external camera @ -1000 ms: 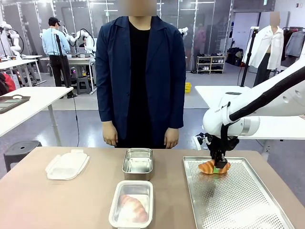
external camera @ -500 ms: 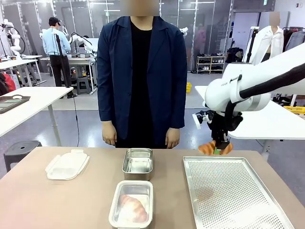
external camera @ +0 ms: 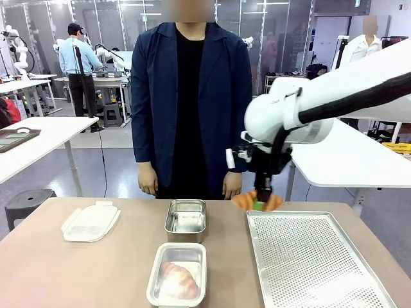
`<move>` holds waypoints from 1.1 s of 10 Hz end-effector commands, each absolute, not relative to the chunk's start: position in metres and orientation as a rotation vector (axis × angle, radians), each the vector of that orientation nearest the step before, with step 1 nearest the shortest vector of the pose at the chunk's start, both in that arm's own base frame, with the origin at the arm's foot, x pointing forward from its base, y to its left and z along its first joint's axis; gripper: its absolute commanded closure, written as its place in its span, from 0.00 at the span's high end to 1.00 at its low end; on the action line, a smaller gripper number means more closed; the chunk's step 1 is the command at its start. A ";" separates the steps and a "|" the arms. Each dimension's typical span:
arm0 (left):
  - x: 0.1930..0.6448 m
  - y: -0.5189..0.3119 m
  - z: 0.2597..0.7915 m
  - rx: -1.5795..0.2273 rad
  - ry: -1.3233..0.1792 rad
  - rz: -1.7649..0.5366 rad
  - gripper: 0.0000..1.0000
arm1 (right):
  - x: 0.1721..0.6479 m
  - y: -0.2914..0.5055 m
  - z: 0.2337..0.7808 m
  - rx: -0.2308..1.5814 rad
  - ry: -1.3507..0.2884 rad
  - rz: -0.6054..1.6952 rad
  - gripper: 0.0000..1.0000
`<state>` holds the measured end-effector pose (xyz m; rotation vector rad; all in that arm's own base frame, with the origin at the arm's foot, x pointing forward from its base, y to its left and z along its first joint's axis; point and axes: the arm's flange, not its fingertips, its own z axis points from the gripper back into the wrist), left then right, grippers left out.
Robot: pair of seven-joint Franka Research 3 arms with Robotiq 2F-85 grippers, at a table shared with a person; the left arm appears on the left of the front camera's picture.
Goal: Place the bread into the airtight container.
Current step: Pick up a Butter Roll and place it into an empty Airtight Container.
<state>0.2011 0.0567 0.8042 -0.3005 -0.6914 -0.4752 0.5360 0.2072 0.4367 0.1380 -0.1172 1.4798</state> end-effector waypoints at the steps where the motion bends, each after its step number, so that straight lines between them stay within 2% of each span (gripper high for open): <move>1: 0.201 0.056 0.807 -0.308 -0.696 -0.484 1.00 | 0.550 0.264 0.438 0.154 -0.109 1.418 0.11; 3: 0.201 0.056 0.807 -0.308 -0.696 -0.484 1.00 | 0.556 0.319 0.428 0.107 -0.108 1.412 0.11; 5: 0.201 0.056 0.807 -0.308 -0.696 -0.484 1.00 | 0.562 0.345 0.423 0.166 -0.096 1.421 0.11; 6: 0.201 0.056 0.807 -0.308 -0.696 -0.484 1.00 | 0.567 0.351 0.421 0.182 -0.141 1.407 0.11; 7: 0.201 0.056 0.807 -0.308 -0.696 -0.484 1.00 | 0.569 0.348 0.419 0.185 -0.094 1.436 0.11; 11: 0.201 0.056 0.807 -0.308 -0.696 -0.484 1.00 | 0.556 0.349 0.416 0.173 -0.121 1.436 0.11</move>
